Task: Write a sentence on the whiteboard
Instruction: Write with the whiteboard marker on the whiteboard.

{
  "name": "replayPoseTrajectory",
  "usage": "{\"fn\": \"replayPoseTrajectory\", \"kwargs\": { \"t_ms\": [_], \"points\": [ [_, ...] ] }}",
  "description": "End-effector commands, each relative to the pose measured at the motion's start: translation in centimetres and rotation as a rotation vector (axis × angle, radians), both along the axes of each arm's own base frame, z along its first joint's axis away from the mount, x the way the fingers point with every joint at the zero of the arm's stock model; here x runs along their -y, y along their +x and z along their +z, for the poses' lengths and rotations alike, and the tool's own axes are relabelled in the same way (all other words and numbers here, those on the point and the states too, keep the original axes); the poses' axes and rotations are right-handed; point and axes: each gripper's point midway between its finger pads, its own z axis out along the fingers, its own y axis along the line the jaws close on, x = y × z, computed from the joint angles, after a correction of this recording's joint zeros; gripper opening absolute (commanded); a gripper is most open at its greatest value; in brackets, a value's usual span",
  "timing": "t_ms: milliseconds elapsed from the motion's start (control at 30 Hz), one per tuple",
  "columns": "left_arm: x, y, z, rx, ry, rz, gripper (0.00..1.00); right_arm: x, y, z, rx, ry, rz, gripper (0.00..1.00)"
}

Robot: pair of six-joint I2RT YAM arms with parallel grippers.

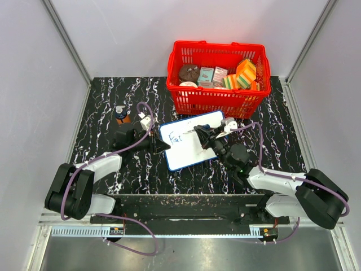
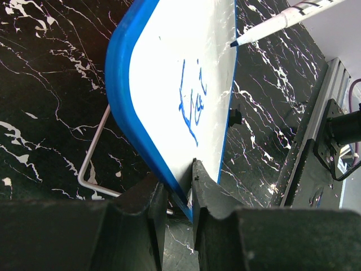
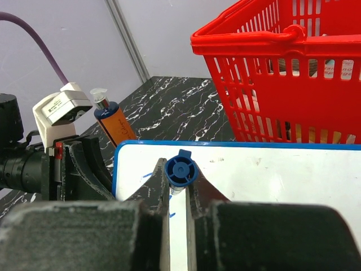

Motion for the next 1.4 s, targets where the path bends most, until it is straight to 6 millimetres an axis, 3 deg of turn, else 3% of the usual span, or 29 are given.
{"fn": "replayPoseTrajectory", "kwargs": {
  "t_ms": [0,533,867,1367],
  "points": [
    [-1.2,2.2,-0.8,0.121,0.103,0.040,0.00,0.4,0.4,0.5,0.009,0.019,-0.033,0.00],
    [-1.2,2.2,-0.7,0.122,0.103,0.040,0.00,-0.4,0.7,-0.5,-0.009,0.011,-0.021,0.00],
    [-1.2,2.2,-0.7,0.124,0.102,0.041,0.00,-0.8,0.3,0.4,0.014,0.026,0.013,0.00],
    [-1.2,2.2,-0.7,0.122,0.103,0.042,0.00,-0.9,0.9,-1.2,-0.022,0.005,-0.012,0.00]
  ]
}}
